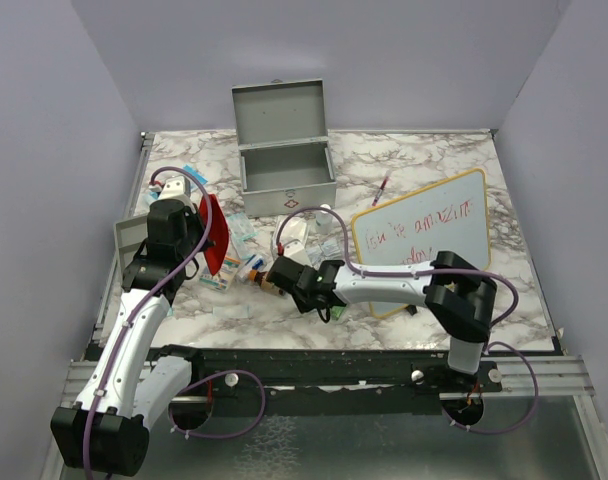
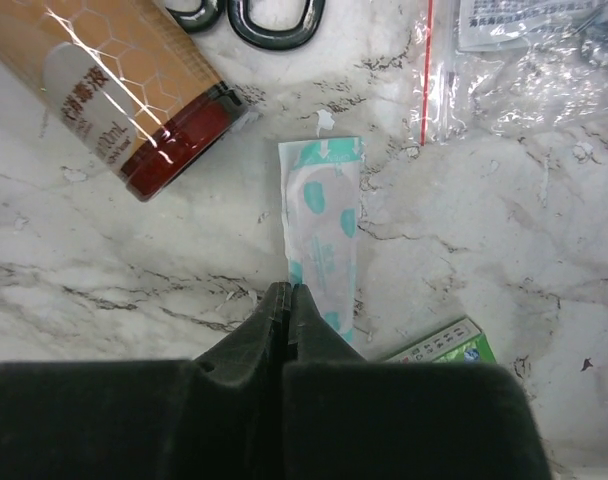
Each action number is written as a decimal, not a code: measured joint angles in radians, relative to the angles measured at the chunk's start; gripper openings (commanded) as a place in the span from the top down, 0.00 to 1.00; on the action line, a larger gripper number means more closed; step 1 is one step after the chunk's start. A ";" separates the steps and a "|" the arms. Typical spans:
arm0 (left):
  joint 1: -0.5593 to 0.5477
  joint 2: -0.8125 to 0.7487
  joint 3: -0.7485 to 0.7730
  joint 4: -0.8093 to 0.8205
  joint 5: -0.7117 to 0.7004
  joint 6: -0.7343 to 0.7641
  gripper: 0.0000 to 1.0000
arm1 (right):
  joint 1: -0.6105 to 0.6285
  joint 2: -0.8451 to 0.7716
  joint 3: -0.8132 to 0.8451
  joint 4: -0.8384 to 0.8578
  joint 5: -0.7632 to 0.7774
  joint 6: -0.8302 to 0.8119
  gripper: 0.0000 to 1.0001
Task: Organize the medicine kit
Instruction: Pick up the medical item at the center of the board.
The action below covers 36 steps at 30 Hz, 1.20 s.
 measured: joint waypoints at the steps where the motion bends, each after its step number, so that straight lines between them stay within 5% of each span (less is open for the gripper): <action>1: -0.001 0.000 0.000 0.000 0.000 0.000 1.00 | 0.000 -0.013 0.000 -0.002 -0.001 0.000 1.00; 15: -0.018 0.000 0.000 0.000 0.001 0.000 1.00 | 0.000 -0.168 0.000 0.001 -0.058 0.027 1.00; 16: -0.019 0.000 0.000 0.000 0.002 0.000 1.00 | 0.000 -0.172 0.000 0.002 -0.060 0.029 0.98; 19: -0.024 0.000 0.000 0.000 0.002 0.000 1.00 | 0.000 -0.178 0.000 0.009 -0.060 0.037 0.72; 23: -0.024 0.000 0.000 0.000 0.002 0.000 1.00 | 0.000 -0.166 0.000 0.008 -0.063 0.045 0.55; 36: -0.024 -0.006 0.000 0.000 0.001 0.000 1.00 | 0.000 -0.016 0.015 0.021 -0.068 0.032 0.45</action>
